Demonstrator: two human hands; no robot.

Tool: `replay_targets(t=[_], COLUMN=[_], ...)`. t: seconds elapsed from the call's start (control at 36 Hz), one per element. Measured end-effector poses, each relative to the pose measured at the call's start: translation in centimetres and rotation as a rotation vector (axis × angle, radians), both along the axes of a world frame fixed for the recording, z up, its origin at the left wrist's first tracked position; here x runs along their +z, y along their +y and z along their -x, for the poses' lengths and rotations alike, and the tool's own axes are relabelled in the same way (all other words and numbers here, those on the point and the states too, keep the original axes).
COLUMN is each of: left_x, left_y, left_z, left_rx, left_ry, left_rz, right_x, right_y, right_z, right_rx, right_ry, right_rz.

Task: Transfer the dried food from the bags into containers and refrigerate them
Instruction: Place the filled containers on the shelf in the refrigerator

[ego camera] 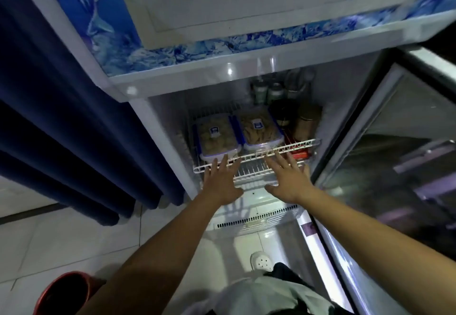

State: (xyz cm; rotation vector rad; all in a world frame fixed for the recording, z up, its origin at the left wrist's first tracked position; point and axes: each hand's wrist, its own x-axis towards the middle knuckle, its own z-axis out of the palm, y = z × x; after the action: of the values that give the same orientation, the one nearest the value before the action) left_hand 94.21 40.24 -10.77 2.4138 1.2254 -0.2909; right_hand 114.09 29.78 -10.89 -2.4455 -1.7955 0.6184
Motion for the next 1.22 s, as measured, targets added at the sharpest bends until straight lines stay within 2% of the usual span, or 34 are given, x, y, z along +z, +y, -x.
replay_targets(t=[0.14, 0.31, 0.39, 0.5, 0.61, 0.69, 0.75, 0.83, 0.94, 1.06, 1.14, 1.22], left_x=[1.8, 2.7, 4.1, 8.2, 14.0, 17.8, 19.9, 21.8, 22.5, 21.4, 20.9, 21.5], left_y=[-4.8, -11.3, -15.0, -20.1, -25.5, -30.0, -32.9, -36.5, -38.7, -38.2, -36.6, -34.4], left_z=[3.8, 4.7, 2.6, -2.1, -8.1, -12.1, -14.5, -17.5, -19.8, -18.8, -16.2, -12.8], left_rx=[-0.120, -0.279, -0.384, -0.540, -0.669, -0.787, -0.871, -0.948, -1.027, -1.070, -1.077, -1.049], left_ry=[-0.007, -0.106, -0.151, -0.303, -0.501, -0.570, -0.554, -0.456, -0.361, -0.320, -0.389, -0.425], left_rz=[-0.011, -0.118, -0.133, -0.152, -0.216, -0.278, -0.312, -0.357, -0.421, -0.337, -0.302, -0.150], right_x=[3.3, 8.8, 12.5, 18.2, 22.7, 23.9, 23.4, 22.3, 22.1, 22.7, 23.5, 24.2], right_y=[-7.6, -18.8, -25.0, -33.5, -41.1, -45.6, -47.6, -49.3, -49.6, -49.8, -50.3, -50.0], right_z=[3.7, 7.4, 7.8, 6.6, 3.2, 0.8, -0.1, -0.6, -0.4, 1.1, 2.7, 4.4], right_rx=[-0.149, -0.330, -0.434, -0.593, -0.790, -0.944, -0.989, -0.984, -0.940, -0.844, -0.736, -0.583], right_ry=[0.008, -0.057, -0.151, -0.346, -0.577, -0.554, -0.496, -0.416, -0.423, -0.393, -0.260, -0.050], right_rz=[-0.224, -0.351, -0.401, -0.490, -0.413, -0.245, -0.169, -0.174, -0.271, -0.358, -0.429, -0.484])
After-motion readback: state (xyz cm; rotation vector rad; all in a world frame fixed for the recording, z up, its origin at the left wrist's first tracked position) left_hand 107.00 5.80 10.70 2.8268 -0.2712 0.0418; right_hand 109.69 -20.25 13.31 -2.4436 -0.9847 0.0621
